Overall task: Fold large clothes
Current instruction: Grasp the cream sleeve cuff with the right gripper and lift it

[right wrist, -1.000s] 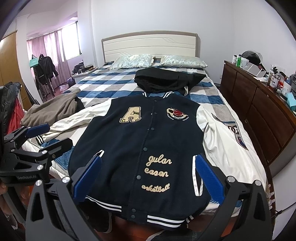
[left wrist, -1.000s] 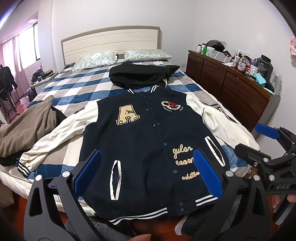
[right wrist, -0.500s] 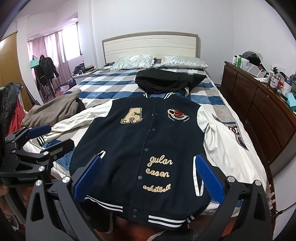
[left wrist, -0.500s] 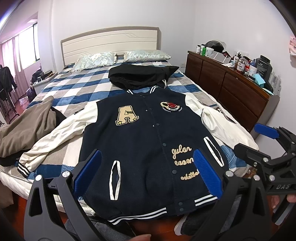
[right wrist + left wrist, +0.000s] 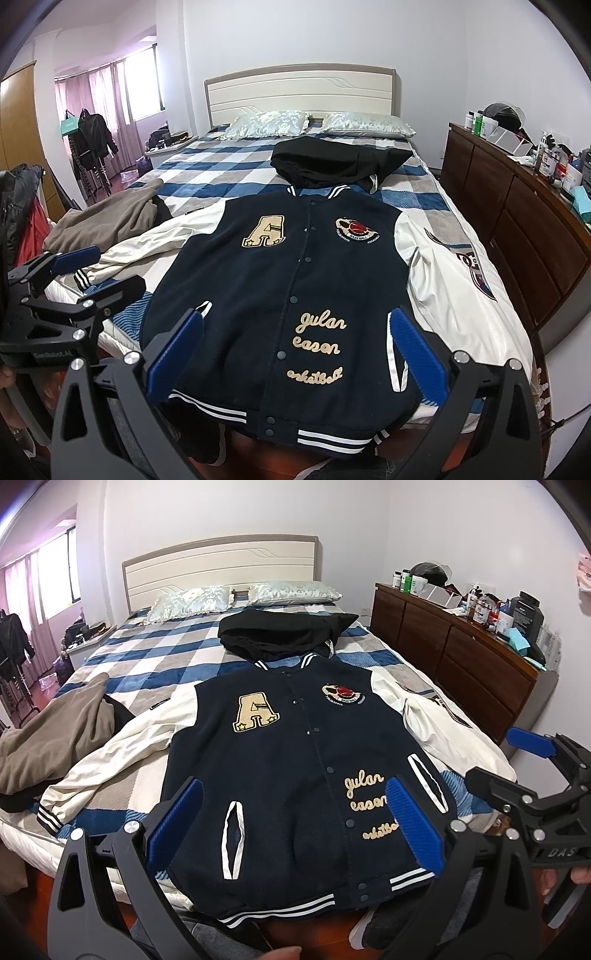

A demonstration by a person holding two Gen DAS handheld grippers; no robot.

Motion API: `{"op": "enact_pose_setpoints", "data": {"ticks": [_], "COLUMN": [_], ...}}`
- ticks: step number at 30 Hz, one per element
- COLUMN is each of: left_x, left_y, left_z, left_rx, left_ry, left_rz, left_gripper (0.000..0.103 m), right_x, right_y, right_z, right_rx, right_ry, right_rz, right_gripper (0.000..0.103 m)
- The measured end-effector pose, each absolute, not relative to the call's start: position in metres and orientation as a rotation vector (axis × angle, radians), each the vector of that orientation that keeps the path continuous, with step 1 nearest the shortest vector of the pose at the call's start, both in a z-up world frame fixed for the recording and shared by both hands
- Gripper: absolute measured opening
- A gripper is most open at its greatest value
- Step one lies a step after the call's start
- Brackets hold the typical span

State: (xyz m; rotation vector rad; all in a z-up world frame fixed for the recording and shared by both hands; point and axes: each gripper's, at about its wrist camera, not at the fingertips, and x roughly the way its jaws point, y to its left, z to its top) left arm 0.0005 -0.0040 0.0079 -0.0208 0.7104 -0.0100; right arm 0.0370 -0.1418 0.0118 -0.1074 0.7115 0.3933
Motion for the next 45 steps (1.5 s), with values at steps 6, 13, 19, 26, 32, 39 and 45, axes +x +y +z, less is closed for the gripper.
{"op": "enact_pose_setpoints", "data": {"ticks": [6, 13, 19, 26, 32, 39, 45], "left_x": [0.0, 0.001, 0.004, 0.022, 0.046, 0.078, 0.106], "left_y": [-0.003, -0.006, -0.014, -0.042, -0.092, -0.152, -0.178], "left_z": [0.008, 0.006, -0.003, -0.022, -0.058, -0.111, -0.154], "left_rx": [-0.021, -0.019, -0.013, -0.017, 0.037, 0.135, 0.201], "left_ry": [0.711, 0.715, 0.728, 0.74, 0.746, 0.784, 0.782], "left_rz": [-0.013, -0.019, -0.037, -0.149, -0.304, -0.529, -0.6], "left_gripper": [0.097, 0.097, 0.097, 0.097, 0.097, 0.097, 0.097], "right_x": [0.038, 0.04, 0.047, 0.058, 0.07, 0.084, 0.098], "right_y": [-0.142, -0.143, -0.156, -0.195, -0.268, -0.38, -0.49], "right_z": [0.012, 0.008, -0.001, -0.019, -0.043, -0.09, -0.158], "right_rx": [-0.106, -0.099, -0.075, -0.033, 0.087, 0.158, 0.391], "right_ry": [0.716, 0.723, 0.73, 0.746, 0.74, 0.793, 0.857], "right_rz": [0.39, 0.388, 0.393, 0.363, 0.301, 0.092, -0.083], "right_gripper": [0.099, 0.099, 0.099, 0.099, 0.099, 0.099, 0.099]}}
